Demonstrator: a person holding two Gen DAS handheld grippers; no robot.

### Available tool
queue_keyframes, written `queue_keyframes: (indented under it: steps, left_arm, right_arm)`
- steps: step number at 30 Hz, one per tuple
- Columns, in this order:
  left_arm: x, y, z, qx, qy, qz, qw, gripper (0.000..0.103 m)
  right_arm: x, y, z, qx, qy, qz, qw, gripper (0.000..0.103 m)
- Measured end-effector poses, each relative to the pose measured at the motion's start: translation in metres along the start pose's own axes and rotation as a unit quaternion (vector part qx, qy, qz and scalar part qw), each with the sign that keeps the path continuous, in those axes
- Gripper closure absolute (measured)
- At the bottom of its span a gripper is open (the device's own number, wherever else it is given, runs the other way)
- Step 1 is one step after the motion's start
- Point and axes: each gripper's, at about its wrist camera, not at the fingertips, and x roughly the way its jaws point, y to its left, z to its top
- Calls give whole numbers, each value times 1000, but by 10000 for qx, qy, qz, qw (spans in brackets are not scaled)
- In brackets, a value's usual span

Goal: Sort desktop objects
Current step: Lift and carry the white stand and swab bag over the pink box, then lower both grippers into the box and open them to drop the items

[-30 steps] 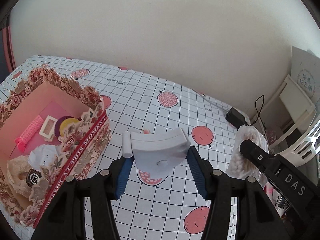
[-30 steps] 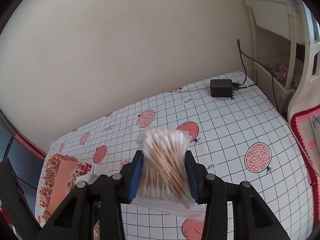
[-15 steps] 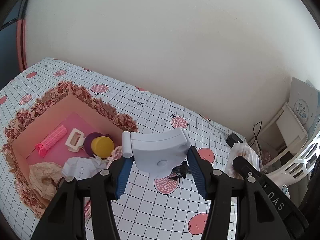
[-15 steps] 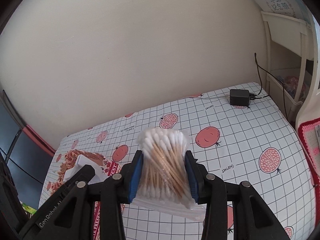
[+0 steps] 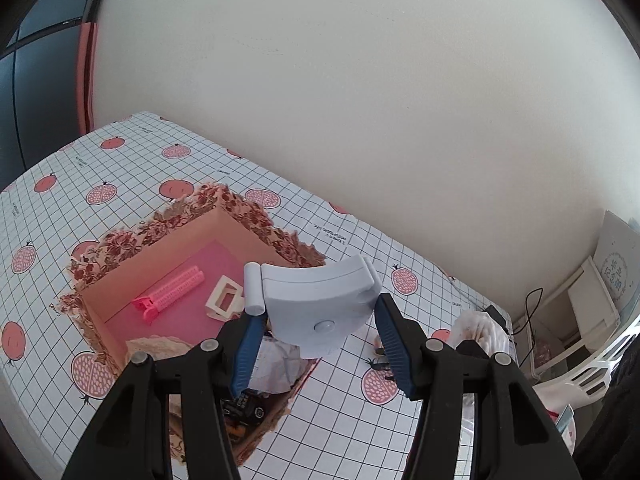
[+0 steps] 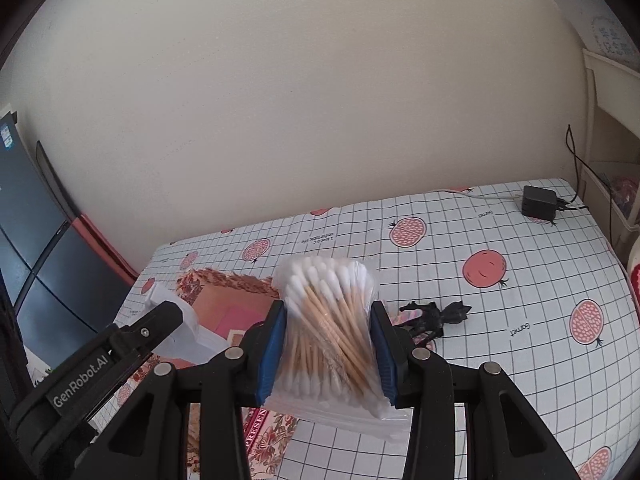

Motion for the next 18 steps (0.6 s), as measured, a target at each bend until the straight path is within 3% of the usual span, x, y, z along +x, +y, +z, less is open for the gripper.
queue_keyframes:
  steps: [18]
  left_arm:
    - [-21,81,23,-721,-272,581,9953,46]
  right_arm:
    - [21,75,-30,-717,155,699,9949,59]
